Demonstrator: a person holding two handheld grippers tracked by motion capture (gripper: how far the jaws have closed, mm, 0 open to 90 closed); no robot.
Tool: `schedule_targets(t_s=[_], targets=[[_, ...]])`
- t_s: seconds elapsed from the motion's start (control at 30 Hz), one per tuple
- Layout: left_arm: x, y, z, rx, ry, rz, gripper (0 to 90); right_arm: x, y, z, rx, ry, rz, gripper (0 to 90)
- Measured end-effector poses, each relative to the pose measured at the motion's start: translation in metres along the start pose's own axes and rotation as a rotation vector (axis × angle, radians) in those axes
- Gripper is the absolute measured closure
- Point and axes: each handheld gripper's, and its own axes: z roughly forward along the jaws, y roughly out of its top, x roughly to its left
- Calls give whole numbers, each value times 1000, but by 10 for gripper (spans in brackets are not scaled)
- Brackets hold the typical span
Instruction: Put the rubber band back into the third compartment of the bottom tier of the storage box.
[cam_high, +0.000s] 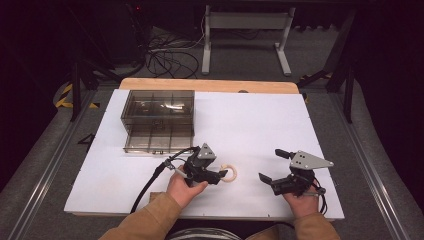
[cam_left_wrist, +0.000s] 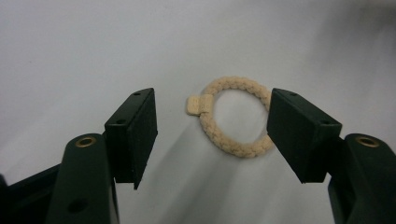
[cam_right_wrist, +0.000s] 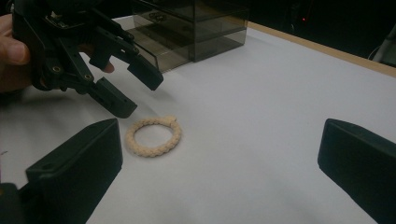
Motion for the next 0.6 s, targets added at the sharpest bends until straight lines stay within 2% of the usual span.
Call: schedule_targets(t_s=[0.37,0.6], targets=[[-3,2,10,30,6,-4,361,0,0,1,5,4,0,4],[-3,2,12,54,24,-3,427,0,-1,1,5,5,-3,4]])
